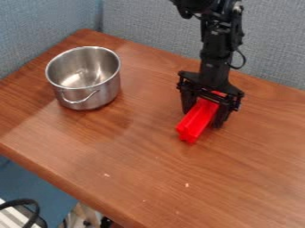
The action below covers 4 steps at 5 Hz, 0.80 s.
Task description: Put the red object in the metal pot
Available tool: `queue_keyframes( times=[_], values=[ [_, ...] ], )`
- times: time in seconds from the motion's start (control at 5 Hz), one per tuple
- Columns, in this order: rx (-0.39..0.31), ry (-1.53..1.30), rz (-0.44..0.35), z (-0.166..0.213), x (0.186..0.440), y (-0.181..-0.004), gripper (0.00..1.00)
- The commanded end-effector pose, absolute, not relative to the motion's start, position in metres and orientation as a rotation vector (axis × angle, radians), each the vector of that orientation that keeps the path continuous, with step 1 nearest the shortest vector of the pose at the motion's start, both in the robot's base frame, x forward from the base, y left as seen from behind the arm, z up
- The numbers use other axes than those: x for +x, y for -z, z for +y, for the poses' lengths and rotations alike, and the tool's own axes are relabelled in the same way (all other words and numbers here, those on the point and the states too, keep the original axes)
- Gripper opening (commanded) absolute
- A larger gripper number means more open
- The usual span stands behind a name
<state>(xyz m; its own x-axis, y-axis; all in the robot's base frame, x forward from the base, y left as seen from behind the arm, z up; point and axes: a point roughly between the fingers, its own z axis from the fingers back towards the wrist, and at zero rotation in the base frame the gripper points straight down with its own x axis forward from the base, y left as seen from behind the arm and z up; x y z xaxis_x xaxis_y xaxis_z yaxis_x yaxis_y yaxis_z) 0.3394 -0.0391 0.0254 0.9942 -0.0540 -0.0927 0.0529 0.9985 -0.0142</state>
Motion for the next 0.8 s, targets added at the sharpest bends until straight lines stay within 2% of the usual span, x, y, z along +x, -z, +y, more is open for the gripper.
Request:
queue_keyframes(
  times=[0.0,0.2,0.4,0.6],
  values=[
    [-0.022,0.036,0.048,-0.0357,0.3512,-0.0380,1.00],
    [-0.026,0.034,0.053,-0.0345,0.3519,-0.0375,0.00],
    [-0.030,0.031,0.064,-0.0350,0.3507,-0.0375,1.00],
    [-0.033,0.028,0.061,-0.0331,0.3510,-0.0374,0.00]
  ],
)
